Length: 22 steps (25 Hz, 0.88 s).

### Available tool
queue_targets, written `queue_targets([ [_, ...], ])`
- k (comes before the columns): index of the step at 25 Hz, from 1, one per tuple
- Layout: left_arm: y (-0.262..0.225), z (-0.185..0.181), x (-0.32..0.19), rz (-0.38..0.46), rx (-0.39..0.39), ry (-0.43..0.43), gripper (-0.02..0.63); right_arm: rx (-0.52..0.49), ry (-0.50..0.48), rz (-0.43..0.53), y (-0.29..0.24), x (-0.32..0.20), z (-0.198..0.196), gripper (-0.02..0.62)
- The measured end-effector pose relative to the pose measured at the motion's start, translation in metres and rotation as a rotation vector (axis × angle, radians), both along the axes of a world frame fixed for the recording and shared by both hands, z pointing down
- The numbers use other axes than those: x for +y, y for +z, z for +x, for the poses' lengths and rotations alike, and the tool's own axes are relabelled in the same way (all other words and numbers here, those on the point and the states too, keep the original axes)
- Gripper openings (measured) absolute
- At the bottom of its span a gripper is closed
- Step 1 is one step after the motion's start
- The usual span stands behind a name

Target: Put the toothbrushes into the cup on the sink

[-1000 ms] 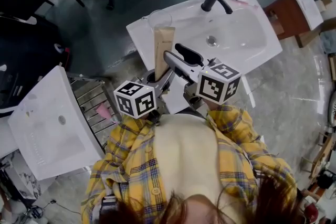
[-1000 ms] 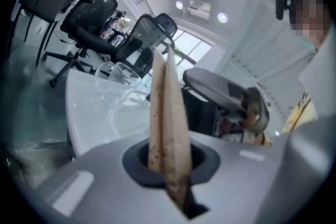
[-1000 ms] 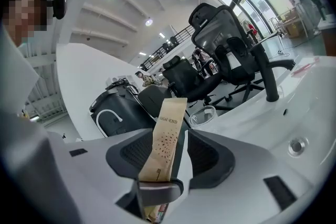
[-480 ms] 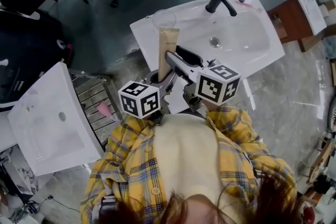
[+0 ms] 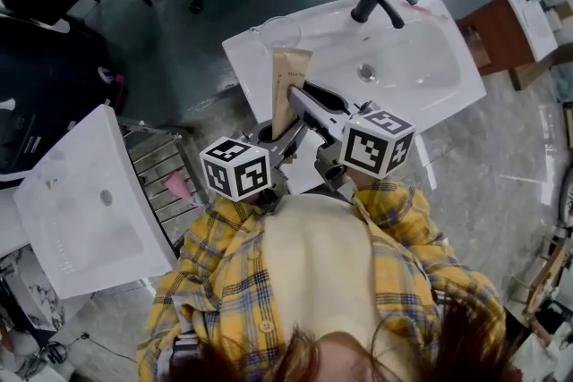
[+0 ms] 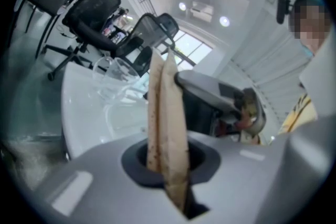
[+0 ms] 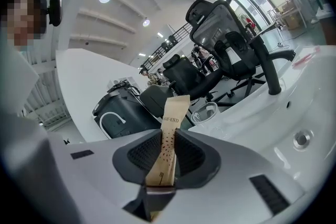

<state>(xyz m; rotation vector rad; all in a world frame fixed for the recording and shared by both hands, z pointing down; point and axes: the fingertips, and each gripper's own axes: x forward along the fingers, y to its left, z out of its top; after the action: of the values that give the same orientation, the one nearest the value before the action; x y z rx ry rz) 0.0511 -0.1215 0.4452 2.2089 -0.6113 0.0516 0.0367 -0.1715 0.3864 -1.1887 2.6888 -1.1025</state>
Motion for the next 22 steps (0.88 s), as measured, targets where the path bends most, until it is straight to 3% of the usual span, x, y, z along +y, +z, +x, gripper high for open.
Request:
queue_targets([
  [22,-0.022,-0.003,0.006,0.022,0.145,-0.037,0.058,-0.066,-0.057,-0.002,-0.015,0.002,0.008,0.072],
])
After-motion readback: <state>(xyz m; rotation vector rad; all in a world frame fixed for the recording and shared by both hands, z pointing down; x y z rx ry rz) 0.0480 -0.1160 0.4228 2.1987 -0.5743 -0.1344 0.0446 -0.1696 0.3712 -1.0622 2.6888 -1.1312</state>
